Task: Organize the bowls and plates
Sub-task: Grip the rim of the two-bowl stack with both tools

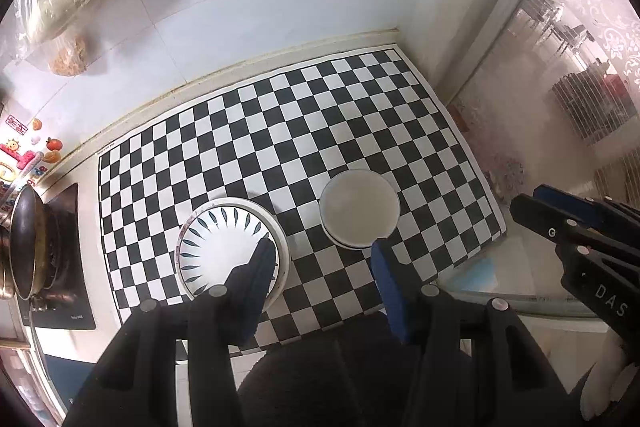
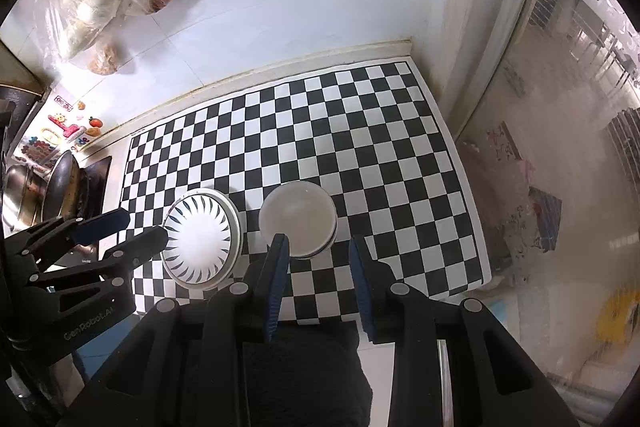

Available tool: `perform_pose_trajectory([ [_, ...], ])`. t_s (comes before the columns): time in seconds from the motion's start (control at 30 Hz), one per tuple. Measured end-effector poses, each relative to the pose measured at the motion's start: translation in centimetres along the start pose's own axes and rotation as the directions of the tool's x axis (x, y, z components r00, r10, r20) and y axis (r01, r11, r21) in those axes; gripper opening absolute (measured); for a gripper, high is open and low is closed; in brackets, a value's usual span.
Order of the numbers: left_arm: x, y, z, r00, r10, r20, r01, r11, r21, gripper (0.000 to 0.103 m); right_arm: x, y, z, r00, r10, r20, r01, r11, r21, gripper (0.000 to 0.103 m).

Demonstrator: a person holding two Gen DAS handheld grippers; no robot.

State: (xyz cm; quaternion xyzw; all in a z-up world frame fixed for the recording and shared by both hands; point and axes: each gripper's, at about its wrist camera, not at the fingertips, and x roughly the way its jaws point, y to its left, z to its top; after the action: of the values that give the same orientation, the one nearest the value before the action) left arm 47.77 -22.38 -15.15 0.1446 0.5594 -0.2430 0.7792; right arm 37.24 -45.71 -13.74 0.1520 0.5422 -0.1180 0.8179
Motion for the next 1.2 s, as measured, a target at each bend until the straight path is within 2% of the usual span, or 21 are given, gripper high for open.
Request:
perform_pose_trajectory([
  [0.23, 3.6, 0.4, 1.0, 1.000, -0.011, -0.024, 0.011, 1.000, -0.012, 0.048, 3.6, -0.6, 0.8, 1.000, -0.003, -0.026, 0.004, 1.000, 0.029, 0.034],
  [0.47, 10.1, 1.4, 2.1, 0.994, 0.037, -0.101, -0.040, 0.999, -0.025, 0.048, 9.4, -1.4, 2.0, 0.996, -0.029, -0.081, 0.032, 0.999, 0.035, 0.034],
  [0.83, 19.3, 3.3, 3.8, 0.973, 0.033, -0.229, -0.047, 0.997, -0.055, 0.048, 19.8, -3.7, 2.5, 0.978, -0.039, -0.205, 0.055, 0.996, 0.073, 0.034],
  [0.9, 20.7, 3.3, 4.3, 0.965, 0.011, -0.261, -0.026, 0.998, -0.056, 0.048, 21.8, -4.3, 2.5, 0.972, -0.021, -0.233, 0.044, 0.995, 0.091, 0.035],
  [1.0, 22.5, 3.5, 4.6, 0.951, -0.056, -0.305, 0.032, 0.996, -0.084, 0.048, 24.4, -5.0, 2.3, 0.961, 0.019, -0.277, 0.018, 0.991, 0.130, 0.042],
  [1.07, 23.2, 3.7, 4.8, 0.940, -0.105, -0.324, 0.072, 0.991, -0.111, 0.048, 25.7, -5.4, 2.3, 0.953, 0.054, -0.299, -0.006, 0.987, 0.159, 0.060],
  [1.13, 23.9, 3.8, 4.9, 0.930, -0.143, -0.339, 0.099, 0.985, -0.142, 0.048, 26.4, -5.6, 2.1, 0.949, 0.081, -0.305, -0.027, 0.984, 0.176, 0.073],
  [1.2, 24.4, 3.8, 5.0, 0.927, -0.144, -0.347, 0.098, 0.984, -0.148, 0.048, 27.2, -5.7, 2.0, 0.943, 0.084, -0.321, -0.027, 0.984, 0.178, 0.074],
])
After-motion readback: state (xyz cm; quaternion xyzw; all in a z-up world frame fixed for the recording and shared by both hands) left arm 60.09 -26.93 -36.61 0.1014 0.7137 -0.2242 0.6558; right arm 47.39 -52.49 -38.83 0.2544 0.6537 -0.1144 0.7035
